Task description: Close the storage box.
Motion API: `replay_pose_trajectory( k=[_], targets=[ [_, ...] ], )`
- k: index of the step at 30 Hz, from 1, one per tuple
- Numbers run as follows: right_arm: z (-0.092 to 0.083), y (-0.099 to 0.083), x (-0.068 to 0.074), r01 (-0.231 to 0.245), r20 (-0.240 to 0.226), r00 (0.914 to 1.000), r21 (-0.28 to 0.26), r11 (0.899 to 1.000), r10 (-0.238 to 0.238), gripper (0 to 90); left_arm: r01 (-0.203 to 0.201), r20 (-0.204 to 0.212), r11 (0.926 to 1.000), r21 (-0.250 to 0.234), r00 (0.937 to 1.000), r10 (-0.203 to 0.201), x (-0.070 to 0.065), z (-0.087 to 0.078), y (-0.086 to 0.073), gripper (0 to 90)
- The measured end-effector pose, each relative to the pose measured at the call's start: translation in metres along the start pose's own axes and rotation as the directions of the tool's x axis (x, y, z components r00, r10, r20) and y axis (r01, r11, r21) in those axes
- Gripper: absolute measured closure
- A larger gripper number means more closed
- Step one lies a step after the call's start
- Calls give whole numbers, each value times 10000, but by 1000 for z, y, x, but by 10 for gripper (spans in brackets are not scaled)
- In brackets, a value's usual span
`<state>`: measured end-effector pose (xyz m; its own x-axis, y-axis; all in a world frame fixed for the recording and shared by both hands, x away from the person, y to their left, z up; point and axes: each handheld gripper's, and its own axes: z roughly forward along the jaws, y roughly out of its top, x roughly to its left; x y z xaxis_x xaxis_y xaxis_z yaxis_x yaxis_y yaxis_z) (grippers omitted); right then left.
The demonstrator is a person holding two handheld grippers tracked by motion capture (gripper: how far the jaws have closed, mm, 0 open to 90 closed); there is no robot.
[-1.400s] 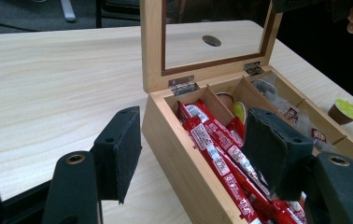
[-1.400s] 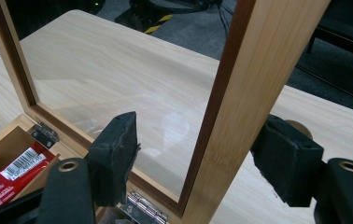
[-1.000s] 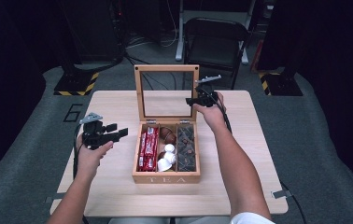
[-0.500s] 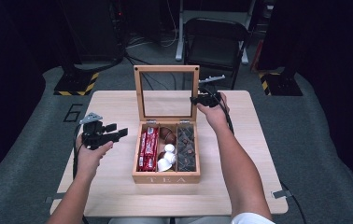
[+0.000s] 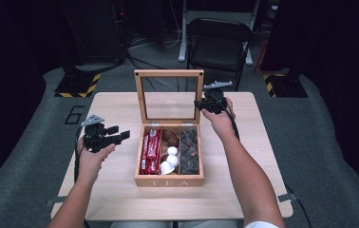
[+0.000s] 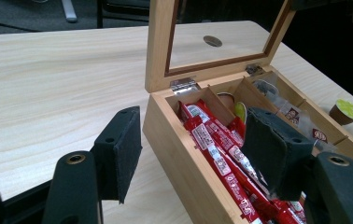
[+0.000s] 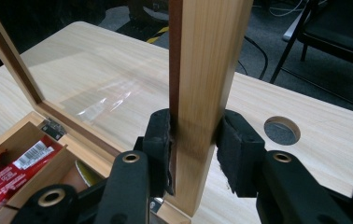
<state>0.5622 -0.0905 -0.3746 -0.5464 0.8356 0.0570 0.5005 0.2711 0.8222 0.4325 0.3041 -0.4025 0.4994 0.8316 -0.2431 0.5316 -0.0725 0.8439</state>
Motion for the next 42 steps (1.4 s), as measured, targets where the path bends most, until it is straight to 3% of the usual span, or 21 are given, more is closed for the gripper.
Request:
replay_pose_trajectory(
  k=[8, 23, 42],
  targets=[
    [-10, -7, 6, 188, -61, 9998, -161, 9997, -189, 648, 17, 31, 10000, -47, 10000, -17, -3, 1, 0, 370],
    [-23, -19, 10, -228, -537, 9983, -222, 9995, 216, 623, -67, 152, 9999, -113, 9999, 69, -9, 0, 3, 371],
    [-37, -36, 17, -370, -1045, 9938, 50, 9993, 373, 595, -572, 377, 9983, -96, 9976, 575, -24, 1, 7, 382]
  ],
)
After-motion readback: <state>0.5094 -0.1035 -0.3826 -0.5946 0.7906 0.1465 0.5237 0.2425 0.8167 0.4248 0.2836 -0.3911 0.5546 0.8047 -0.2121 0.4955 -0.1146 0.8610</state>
